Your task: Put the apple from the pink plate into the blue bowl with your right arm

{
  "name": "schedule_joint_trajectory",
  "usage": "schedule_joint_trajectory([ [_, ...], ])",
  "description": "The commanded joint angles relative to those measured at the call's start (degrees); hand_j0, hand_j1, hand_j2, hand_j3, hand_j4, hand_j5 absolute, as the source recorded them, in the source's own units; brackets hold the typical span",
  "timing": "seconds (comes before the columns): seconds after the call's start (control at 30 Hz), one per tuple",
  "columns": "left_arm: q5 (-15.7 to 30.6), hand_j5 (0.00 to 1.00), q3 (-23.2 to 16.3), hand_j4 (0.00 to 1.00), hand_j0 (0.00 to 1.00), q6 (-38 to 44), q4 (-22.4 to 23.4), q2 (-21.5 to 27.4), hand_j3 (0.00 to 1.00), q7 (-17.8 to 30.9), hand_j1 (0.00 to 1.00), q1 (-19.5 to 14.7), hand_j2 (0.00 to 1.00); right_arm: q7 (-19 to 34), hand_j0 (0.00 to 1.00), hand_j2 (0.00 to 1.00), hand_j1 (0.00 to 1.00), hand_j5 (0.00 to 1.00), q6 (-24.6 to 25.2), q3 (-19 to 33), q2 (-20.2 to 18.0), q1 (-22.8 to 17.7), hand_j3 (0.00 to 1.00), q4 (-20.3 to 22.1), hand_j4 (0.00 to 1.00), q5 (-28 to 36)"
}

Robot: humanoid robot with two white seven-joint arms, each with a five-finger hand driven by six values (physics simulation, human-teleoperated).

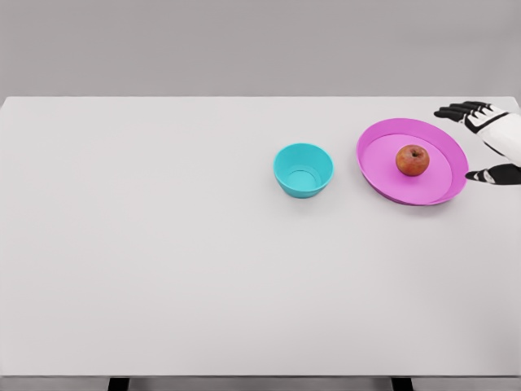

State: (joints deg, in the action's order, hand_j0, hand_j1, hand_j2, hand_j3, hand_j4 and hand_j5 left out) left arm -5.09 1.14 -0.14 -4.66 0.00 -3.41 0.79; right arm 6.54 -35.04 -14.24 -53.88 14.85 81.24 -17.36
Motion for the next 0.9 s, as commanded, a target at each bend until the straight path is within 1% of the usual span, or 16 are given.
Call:
schedule_joint_trajectory([
  [0.0, -0.01, 1.0, 0.0, 1.0, 1.0, -0.04, 0.0, 0.0, 1.0, 0.07, 1.0, 0.0, 1.0, -0.03, 1.0, 1.0, 1.0, 1.0, 0.04, -0.09, -0.08, 0.0, 1.0, 0.06, 1.0, 0.31],
  [0.1, -0.01, 1.0, 0.08, 1.0, 1.0, 0.05, 0.0, 0.0, 1.0, 0.07, 1.0, 0.0, 1.0, -0.21, 1.0, 1.0, 1.0, 1.0, 0.04, 0.44, -0.08, 0.27, 1.0, -0.2, 1.0, 0.57],
  [0.13, -0.01, 1.0, 0.0, 1.0, 1.0, -0.04, 0.0, 0.0, 1.0, 0.07, 1.0, 0.0, 1.0, -0.21, 1.0, 1.0, 1.0, 1.0, 0.04, 0.79, -0.25, 0.35, 1.0, -1.96, 1.0, 0.75],
  [0.2, -0.09, 1.0, 0.08, 1.0, 1.0, -0.04, 0.0, 0.0, 1.0, -0.02, 1.0, 0.0, 1.0, -0.12, 1.0, 1.0, 1.0, 1.0, 0.04, 1.23, 0.01, 0.35, 1.0, -2.23, 1.0, 0.57],
  [0.27, -0.01, 1.0, 0.0, 1.0, 1.0, 0.05, 0.0, 0.0, 1.0, -0.02, 1.0, 0.0, 1.0, 1.8, 1.0, 1.0, 1.0, 1.0, 0.04, 1.15, 0.09, 0.44, 1.0, -2.4, 1.0, 0.39],
  [0.3, -0.01, 1.0, 0.0, 1.0, 1.0, 0.05, 0.0, 0.0, 1.0, 0.07, 1.0, 0.0, 1.0, 12.78, 1.0, 1.0, 1.0, 1.0, 0.04, 1.15, 0.09, 2.81, 1.0, -2.4, 1.0, 0.39],
  [0.4, -0.09, 1.0, 0.0, 1.0, 1.0, -0.04, 0.0, 0.0, 1.0, -0.02, 1.0, 0.0, 1.0, 25.27, 1.0, 1.0, 1.0, 1.0, 0.04, 1.15, 0.27, 7.12, 1.0, -2.4, 1.0, 0.57],
  [0.43, -0.01, 1.0, 0.0, 1.0, 1.0, 0.05, 0.0, 0.0, 1.0, -0.02, 1.0, 0.0, 1.0, 28.46, 1.0, 1.0, 1.0, 1.0, 0.04, 1.15, 0.36, 8.0, 1.0, -2.58, 1.0, 0.75],
  [0.5, -0.01, 1.0, 0.0, 1.0, 1.0, -0.04, 0.0, 0.0, 1.0, 0.07, 1.0, 0.0, 1.0, 28.46, 1.0, 1.0, 1.0, 1.0, 0.04, -0.17, 2.38, 10.11, 1.0, -3.72, 1.0, 0.39],
  [0.53, -0.01, 1.0, 0.08, 1.0, 1.0, 0.05, 0.0, 0.0, 1.0, -0.02, 1.0, 0.0, 1.0, 28.46, 1.0, 1.0, 1.0, 1.0, 0.04, -2.1, 2.47, 11.95, 1.0, -4.51, 1.0, 0.39],
  [0.57, -0.01, 1.0, 0.0, 1.0, 1.0, 0.05, 0.0, 0.0, 1.0, 0.07, 1.0, 0.0, 1.0, 28.46, 1.0, 1.0, 1.0, 1.0, 0.04, -6.23, 3.52, 15.64, 1.0, -6.88, 1.0, 0.39],
  [0.63, -0.01, 1.0, 0.08, 1.0, 1.0, -0.04, 0.0, 0.0, 1.0, -0.02, 1.0, 0.0, 1.0, 28.46, 1.0, 1.0, 1.0, 1.0, 0.04, -11.76, 5.89, 20.2, 1.0, -11.36, 1.0, 0.39],
  [0.67, -0.01, 1.0, 0.0, 1.0, 1.0, -0.04, 0.0, 0.0, 1.0, -0.02, 1.0, 0.0, 1.0, 28.46, 1.0, 1.0, 1.0, 1.0, 0.04, -14.23, 6.86, 21.88, 1.0, -12.68, 1.0, 0.39],
  [0.77, -0.01, 1.0, 0.08, 1.0, 1.0, 0.05, 0.0, 0.0, 1.0, 0.07, 1.0, 0.0, 1.0, 28.46, 1.0, 1.0, 1.0, 1.0, 0.04, -16.52, 8.97, 24.17, 1.0, -14.53, 1.0, 0.39],
  [0.8, -0.01, 1.0, 0.08, 1.0, 1.0, 0.05, 0.0, 0.0, 1.0, -0.02, 1.0, 0.0, 1.0, 28.46, 1.0, 1.0, 1.0, 1.0, 0.04, -17.57, 9.67, 25.4, 1.0, -16.2, 1.0, 0.31],
  [0.87, -0.01, 1.0, 0.08, 1.0, 1.0, 0.05, 0.0, 0.0, 1.0, 0.07, 1.0, 0.0, 1.0, 28.46, 1.0, 1.0, 1.0, 1.0, 0.04, -17.93, 10.2, 26.19, 1.0, -18.66, 1.0, 0.31],
])
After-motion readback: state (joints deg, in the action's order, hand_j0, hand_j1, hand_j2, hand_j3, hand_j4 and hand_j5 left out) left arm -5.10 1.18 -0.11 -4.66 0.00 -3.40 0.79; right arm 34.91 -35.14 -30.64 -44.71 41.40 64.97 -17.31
